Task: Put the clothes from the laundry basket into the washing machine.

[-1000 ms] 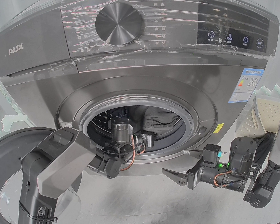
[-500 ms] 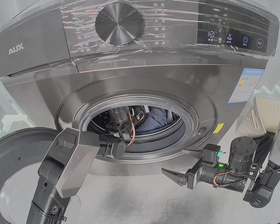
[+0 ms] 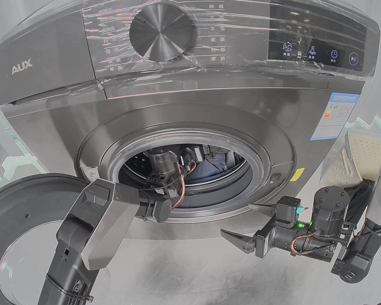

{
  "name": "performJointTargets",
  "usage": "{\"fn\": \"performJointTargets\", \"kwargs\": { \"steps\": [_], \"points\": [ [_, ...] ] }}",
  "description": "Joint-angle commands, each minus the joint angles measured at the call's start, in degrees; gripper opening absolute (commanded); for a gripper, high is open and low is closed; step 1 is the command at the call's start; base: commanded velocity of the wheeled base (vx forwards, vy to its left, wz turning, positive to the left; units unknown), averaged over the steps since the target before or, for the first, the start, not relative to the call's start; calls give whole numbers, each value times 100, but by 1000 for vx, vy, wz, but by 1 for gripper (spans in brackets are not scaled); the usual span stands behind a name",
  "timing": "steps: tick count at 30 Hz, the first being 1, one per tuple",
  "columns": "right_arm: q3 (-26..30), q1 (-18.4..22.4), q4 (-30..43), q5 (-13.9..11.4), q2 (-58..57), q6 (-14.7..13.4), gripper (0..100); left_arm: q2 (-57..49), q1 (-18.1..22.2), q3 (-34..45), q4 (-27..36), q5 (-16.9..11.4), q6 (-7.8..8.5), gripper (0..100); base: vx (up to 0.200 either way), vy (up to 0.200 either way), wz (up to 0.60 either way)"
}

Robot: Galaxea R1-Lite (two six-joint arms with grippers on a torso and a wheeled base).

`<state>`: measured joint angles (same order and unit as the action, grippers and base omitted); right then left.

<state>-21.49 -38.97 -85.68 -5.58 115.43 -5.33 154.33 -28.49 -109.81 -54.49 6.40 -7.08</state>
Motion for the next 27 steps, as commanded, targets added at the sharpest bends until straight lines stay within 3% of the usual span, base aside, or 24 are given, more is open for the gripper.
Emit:
{"fn": "performJointTargets", "kwargs": {
  "steps": [1,7,10,11,16,20,22,27],
  "points": [
    [22,21,-2,-4,-12,5,100,-1037,-148,1762,-149,-25,40,100,0,0,0],
    [31,30,-2,-4,-74,5,100,-1995,-377,3563,-782,-34,163,100,0,0,0],
    [49,30,-2,-4,-82,-3,100,-2109,-438,3827,-905,-25,172,100,0,0,0],
    [119,21,-2,-4,-117,5,100,-2364,-570,4442,-1160,-16,225,100,0,0,0],
    [189,13,-2,5,-232,-3,100,-2610,-746,5471,-1802,-16,445,100,0,0,0],
    [303,21,7,5,-364,5,100,-2777,-957,6156,-2355,-25,462,100,0,0,0],
    [418,57,7,5,-495,-3,100,-2988,-1229,6859,-2777,-60,436,100,0,0,0],
    [620,127,7,5,-733,-3,100,-3216,-1475,7299,-3173,46,374,100,0,0,0]
  ]
}}
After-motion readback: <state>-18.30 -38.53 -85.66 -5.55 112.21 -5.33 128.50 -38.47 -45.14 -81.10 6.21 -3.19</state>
